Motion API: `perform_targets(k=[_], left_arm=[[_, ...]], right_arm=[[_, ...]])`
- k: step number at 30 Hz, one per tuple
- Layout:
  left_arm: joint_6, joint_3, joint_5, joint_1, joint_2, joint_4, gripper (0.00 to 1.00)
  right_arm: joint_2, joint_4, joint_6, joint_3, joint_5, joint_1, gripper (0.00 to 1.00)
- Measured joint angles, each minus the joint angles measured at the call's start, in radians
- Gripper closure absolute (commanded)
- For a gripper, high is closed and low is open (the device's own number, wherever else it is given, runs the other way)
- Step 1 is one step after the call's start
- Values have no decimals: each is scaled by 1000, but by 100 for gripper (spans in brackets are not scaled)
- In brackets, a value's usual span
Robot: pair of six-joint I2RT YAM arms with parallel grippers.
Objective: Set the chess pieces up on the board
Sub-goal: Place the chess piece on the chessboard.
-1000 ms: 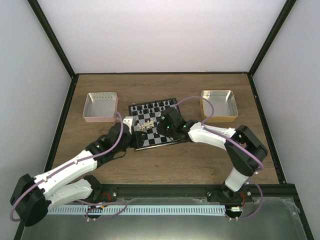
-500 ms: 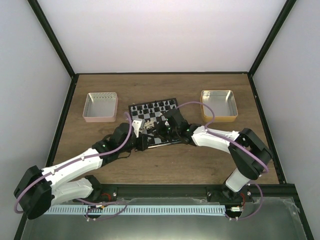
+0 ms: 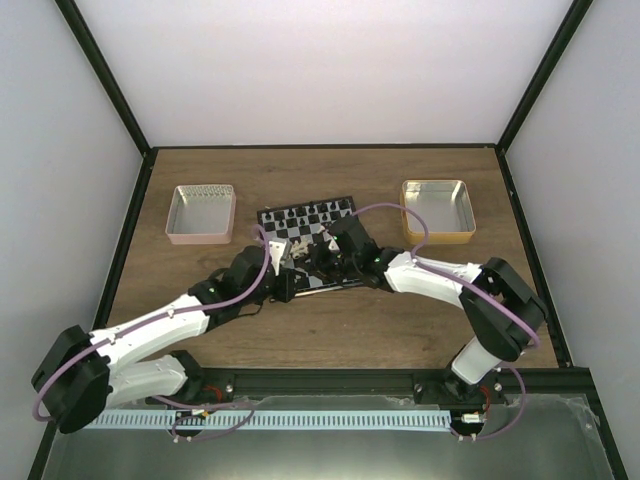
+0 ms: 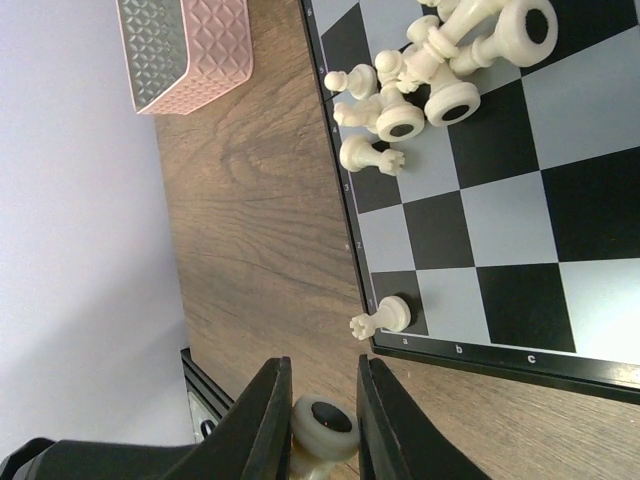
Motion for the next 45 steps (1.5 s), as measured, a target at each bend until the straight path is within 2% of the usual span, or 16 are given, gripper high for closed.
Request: perform_targets(k=[5, 10, 12, 15, 19, 22, 32, 38, 45], left_arm=[[23, 14, -28, 0, 24, -9, 70], [44, 28, -39, -3, 37, -10, 87], [50, 29, -43, -5, 38, -13, 90], [63, 29, -44, -6, 41, -14, 95], [61, 35, -47, -5, 44, -26, 96], [42, 51, -46, -5, 44, -63, 96], [-24, 196, -43, -5, 75, -316, 96], [-33, 383, -23, -5, 264, -536, 96], [33, 574, -26, -3, 514, -781, 96]], right_arm=[[-6, 0, 0, 0, -12, 0, 88], [-7, 2, 0, -2, -22, 0, 88], [-8, 0, 2, -4, -20, -1, 86], [-11, -2, 7, -8, -15, -2, 74], [-32, -15, -11, -10, 8, 0, 48], [-75, -41, -33, -12, 51, 0, 40], [-366, -168, -93, -126, 237, -10, 38], [-563, -238, -149, -263, 367, -10, 38], [-594, -262, -215, -320, 463, -10, 38]])
